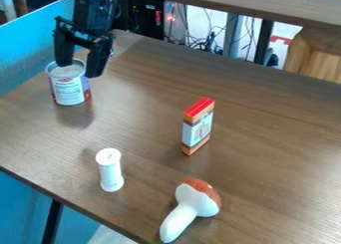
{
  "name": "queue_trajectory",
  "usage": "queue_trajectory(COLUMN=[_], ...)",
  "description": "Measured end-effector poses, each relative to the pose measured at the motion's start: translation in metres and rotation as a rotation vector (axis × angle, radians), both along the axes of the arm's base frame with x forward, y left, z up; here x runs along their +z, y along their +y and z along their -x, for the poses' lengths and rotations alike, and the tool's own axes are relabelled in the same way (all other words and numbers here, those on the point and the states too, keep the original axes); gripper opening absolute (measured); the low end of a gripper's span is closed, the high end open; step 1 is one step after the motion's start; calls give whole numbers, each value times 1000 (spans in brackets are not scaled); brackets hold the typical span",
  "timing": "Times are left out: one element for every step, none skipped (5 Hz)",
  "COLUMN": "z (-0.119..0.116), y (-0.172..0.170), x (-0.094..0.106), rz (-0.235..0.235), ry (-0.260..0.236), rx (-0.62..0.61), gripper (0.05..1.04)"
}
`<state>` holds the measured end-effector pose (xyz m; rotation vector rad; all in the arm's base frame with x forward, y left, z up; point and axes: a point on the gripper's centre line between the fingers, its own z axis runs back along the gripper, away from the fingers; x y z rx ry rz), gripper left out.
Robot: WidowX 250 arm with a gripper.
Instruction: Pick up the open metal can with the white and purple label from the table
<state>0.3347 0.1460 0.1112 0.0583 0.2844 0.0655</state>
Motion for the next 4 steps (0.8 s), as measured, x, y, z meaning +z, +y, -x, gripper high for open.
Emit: queue_trajectory(z=[22,33,35,32], y=[-38,-91,-142,-174], x=[18,17,10,10], rz=[103,121,50,-6], ry=[-52,-57,-49,-79], rx=[-152,-266,-359,-407], gripper=[1001,1001,1001,1001])
